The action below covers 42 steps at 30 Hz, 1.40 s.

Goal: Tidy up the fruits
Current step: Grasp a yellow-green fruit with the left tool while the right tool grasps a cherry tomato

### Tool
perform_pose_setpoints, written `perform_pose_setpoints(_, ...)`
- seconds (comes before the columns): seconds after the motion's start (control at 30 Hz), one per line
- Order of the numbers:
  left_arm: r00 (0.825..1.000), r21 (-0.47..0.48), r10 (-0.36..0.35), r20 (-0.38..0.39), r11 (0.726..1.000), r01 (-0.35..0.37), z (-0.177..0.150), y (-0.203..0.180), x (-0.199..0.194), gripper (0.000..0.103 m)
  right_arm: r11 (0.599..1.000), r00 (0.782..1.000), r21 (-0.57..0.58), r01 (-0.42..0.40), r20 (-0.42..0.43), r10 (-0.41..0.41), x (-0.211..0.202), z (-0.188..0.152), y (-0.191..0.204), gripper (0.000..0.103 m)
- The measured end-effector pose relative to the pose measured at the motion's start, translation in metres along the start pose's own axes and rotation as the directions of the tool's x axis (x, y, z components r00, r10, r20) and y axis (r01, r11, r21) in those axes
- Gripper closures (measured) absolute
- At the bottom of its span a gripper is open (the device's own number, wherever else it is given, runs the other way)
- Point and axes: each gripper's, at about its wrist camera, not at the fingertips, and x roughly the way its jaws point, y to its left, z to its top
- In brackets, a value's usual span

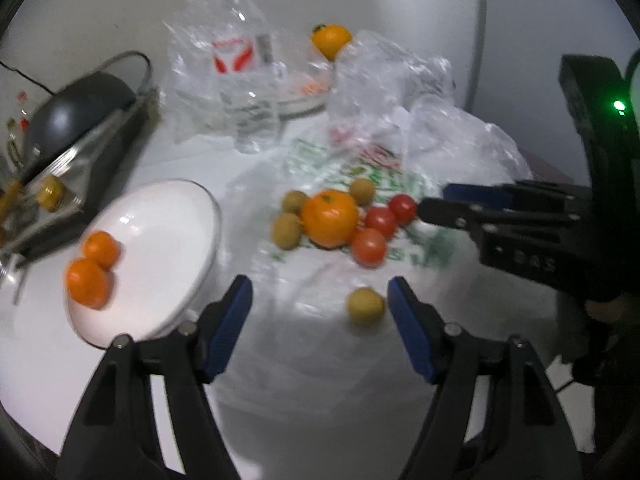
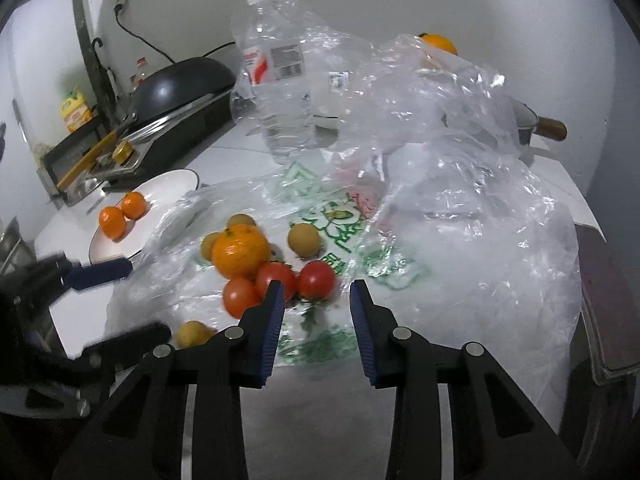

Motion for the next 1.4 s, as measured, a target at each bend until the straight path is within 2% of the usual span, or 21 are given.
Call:
perform_pose_setpoints(0.1, 1.000, 0.007, -0.014, -0.022, 1.000, 0.014, 0.000, -0.006, 0.006, 0.043, 1.000, 1.000, 0.001, -0.011, -0.004, 0.011, 0.004, -0.001, -0.003, 0.072)
perform_pose_setpoints(0.27, 0.997, 0.009, -0.038, -0.063, 0.999, 0.038, 0.000, -0.012, 0.017, 0.055, 0.999, 0.999, -0.001, -0.044, -0.007, 0.044, 0.010, 0.002, -0.004, 0.073)
perform_pose_setpoints(0.47, 0.994, 0.030, -0.053, -0.100, 0.998, 0.056, 0.001, -0.020, 0.029, 0.062, 0.997, 0.997, 0.011, -0.070, -0.030, 0.070, 0.018, 0.010, -0.009, 0.074)
perform_pose_setpoints(0.57, 0.991, 0.038, -0.064, -0.119, 0.997, 0.069, 0.000, -0.022, 0.034, 0.074, 0.997, 0.996, 0.014, -0.075, -0.040, 0.076, 0.020, 0.011, -0.011, 0.074)
perform_pose_setpoints(0.97, 0.993, 0.049, -0.072, -0.093, 0.996, 0.076, -0.001, -0.019, 0.028, 0.076, 0.998, 0.994, 0.021, -0.064, -0.086, 0.066, 0.031, 0.013, -0.011, 0.076)
perform_pose_setpoints(1.4, 0.999, 0.053, -0.046, -0.022, 0.997, 0.048, 0.003, -0.012, 0.006, 0.076, 0.999, 0.999, -0.028, -0.042, -0.033, 0.041, 0.011, 0.015, 0.006, 0.076)
